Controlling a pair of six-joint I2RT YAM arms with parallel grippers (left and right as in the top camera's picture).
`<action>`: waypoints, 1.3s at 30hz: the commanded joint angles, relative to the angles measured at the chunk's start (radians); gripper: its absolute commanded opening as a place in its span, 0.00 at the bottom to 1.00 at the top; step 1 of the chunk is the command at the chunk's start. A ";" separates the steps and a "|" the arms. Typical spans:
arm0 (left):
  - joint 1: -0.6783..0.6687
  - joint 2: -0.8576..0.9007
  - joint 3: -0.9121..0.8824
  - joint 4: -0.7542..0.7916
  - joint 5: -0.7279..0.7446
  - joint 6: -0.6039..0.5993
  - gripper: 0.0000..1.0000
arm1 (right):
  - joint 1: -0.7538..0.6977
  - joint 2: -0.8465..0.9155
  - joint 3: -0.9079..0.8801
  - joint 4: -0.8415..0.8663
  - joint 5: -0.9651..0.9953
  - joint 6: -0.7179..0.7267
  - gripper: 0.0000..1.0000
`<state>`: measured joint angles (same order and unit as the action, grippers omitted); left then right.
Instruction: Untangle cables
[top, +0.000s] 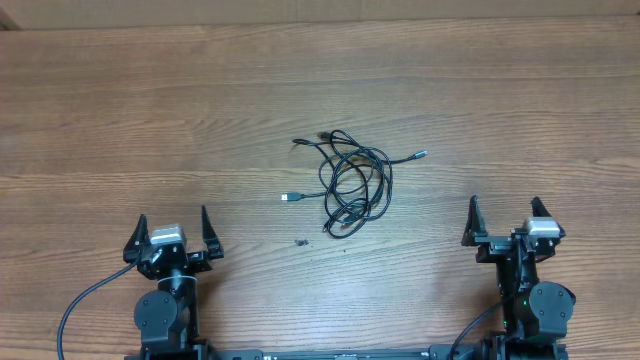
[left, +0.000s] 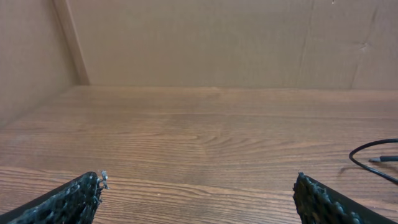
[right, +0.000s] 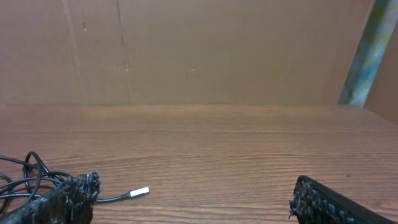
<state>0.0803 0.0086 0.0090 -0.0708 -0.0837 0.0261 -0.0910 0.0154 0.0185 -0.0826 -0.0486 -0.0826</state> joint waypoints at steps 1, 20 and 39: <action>0.005 -0.003 -0.004 0.003 -0.013 0.011 1.00 | -0.002 0.002 -0.010 0.005 -0.008 -0.005 1.00; 0.005 -0.003 -0.004 0.005 0.006 0.011 0.99 | -0.002 0.002 -0.010 0.005 -0.008 -0.004 1.00; 0.005 0.004 0.277 -0.236 0.060 0.011 1.00 | -0.002 0.002 -0.010 0.005 -0.008 -0.004 1.00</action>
<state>0.0803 0.0086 0.1925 -0.2737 -0.0372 0.0261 -0.0910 0.0158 0.0185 -0.0830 -0.0486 -0.0826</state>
